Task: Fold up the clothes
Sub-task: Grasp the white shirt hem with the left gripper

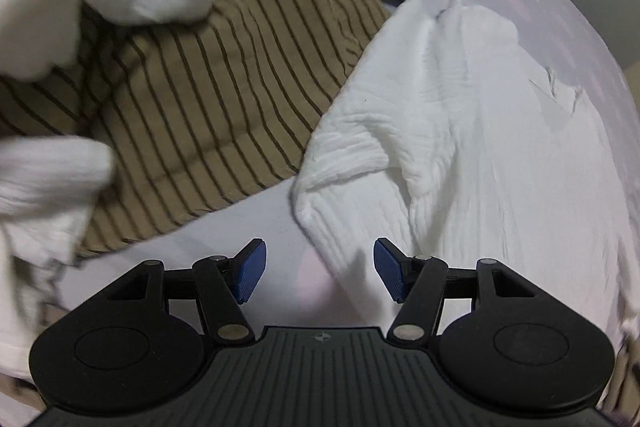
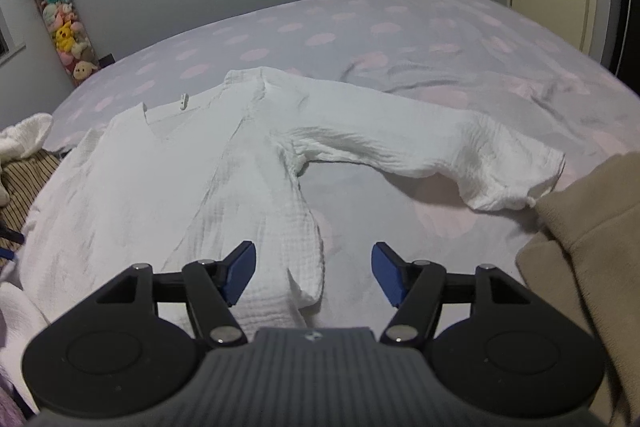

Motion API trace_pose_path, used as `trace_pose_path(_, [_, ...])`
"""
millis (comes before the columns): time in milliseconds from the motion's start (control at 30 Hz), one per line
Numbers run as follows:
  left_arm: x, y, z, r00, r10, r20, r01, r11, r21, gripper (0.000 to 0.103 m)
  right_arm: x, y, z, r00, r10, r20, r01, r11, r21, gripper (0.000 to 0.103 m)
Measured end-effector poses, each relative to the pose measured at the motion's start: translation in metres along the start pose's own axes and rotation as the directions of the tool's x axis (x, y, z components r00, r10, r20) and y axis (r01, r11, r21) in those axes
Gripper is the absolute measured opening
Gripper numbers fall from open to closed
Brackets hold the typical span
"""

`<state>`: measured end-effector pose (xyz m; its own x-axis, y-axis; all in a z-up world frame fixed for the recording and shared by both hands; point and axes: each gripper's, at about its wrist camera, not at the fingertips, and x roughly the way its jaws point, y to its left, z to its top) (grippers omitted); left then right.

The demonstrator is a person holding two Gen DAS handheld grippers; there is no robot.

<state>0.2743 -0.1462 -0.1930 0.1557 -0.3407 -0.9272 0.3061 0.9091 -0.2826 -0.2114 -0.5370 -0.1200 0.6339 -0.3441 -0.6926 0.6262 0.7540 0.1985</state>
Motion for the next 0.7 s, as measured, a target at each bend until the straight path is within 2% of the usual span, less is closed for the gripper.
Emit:
trace_pose_path(100, [0.008,-0.003,-0.002,1.0,0.006,0.024,-0.005,0.999,-0.047,0.048,0.005,-0.004,0.0,1.0,0.015,-0.017,-0.015,1.0,0.026,0.067])
trace_pose_path(167, [0.007,-0.008,-0.005,0.997,0.047,0.065,-0.044,0.998,-0.047,0.023,0.008,-0.006,0.0,0.999,0.023,-0.026,-0.022,0.999,0.038,0.067])
trace_pose_path(200, [0.005,-0.01,-0.006,0.995,0.059,0.085,-0.055,0.997,-0.05,0.018,0.009,-0.007,0.001,0.999,0.026,-0.029,-0.025,0.999,0.045,0.067])
trace_pose_path(233, [0.002,-0.009,-0.006,0.993,0.054,0.101,-0.047,0.997,-0.064,0.007,0.009,-0.009,0.001,0.999,0.03,-0.032,-0.028,0.998,0.053,0.067])
trace_pose_path(300, [-0.009,-0.006,-0.002,0.988,0.046,0.149,-0.031,0.994,-0.101,0.005,0.011,-0.011,0.001,0.999,0.037,-0.038,-0.034,0.997,0.069,0.067])
trace_pose_path(367, [-0.031,-0.006,0.007,0.975,0.045,0.219,-0.019,0.992,-0.123,0.003,0.01,-0.014,0.001,0.998,0.047,-0.035,-0.044,0.995,0.087,0.067])
trace_pose_path(500, [-0.077,-0.025,0.022,0.937,-0.013,0.349,0.048,0.995,-0.09,0.003,0.011,-0.018,0.001,0.997,0.065,-0.033,-0.061,0.992,0.113,0.067])
trace_pose_path(567, [-0.098,-0.045,0.028,0.915,-0.079,0.395,0.096,0.995,-0.023,0.003,0.012,-0.018,0.002,0.997,0.067,-0.038,-0.062,0.991,0.118,0.067])
trace_pose_path(633, [-0.11,-0.074,0.029,0.903,-0.144,0.404,0.122,0.989,0.082,0.003,0.013,-0.018,0.002,0.997,0.066,-0.041,-0.061,0.991,0.12,0.067])
trace_pose_path(700, [-0.111,-0.11,0.025,0.908,-0.187,0.376,0.121,0.974,0.192,0.003,0.013,-0.019,0.002,0.997,0.069,-0.041,-0.064,0.99,0.124,0.067])
